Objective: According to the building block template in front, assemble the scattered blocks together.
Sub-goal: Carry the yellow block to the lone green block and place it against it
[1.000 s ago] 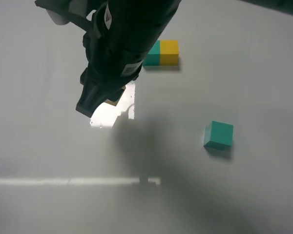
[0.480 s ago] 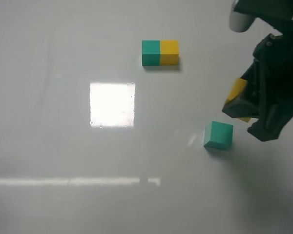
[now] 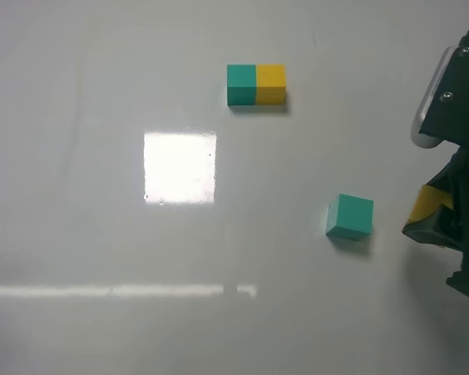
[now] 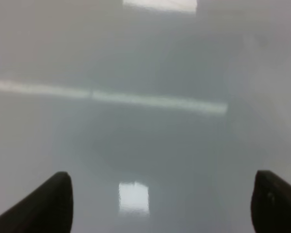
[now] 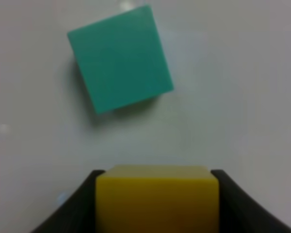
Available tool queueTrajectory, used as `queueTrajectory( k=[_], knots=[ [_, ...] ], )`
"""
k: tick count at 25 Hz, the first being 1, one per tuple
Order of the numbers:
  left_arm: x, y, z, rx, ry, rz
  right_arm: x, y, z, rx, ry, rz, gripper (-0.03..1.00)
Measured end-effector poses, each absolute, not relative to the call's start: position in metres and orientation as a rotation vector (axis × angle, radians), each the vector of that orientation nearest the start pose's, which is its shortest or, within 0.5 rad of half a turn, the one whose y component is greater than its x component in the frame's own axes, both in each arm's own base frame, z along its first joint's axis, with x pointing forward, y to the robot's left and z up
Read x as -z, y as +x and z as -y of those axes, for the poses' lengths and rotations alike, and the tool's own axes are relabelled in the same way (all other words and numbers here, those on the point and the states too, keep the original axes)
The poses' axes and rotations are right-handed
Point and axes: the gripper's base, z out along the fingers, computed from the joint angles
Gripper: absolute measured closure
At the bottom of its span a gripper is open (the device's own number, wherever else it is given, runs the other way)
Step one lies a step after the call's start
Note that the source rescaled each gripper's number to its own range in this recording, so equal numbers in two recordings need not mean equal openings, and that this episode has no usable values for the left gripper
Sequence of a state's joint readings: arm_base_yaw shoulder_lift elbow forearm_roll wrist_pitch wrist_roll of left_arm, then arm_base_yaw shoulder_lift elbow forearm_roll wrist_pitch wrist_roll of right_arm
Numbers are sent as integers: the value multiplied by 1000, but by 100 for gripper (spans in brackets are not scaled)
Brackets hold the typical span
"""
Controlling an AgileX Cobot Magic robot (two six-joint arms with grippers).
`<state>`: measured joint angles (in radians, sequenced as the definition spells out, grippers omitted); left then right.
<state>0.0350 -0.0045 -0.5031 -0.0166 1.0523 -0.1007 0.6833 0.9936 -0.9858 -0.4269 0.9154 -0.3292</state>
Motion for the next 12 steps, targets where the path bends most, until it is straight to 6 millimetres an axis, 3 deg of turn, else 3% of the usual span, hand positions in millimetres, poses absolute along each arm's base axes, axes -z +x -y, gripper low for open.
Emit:
queueTrajectory(
  k=[12],
  knots=[
    [-279, -6, 2, 61, -136, -2024, -340, 181, -109, 384, -1347, -1944, 97]
  ],
)
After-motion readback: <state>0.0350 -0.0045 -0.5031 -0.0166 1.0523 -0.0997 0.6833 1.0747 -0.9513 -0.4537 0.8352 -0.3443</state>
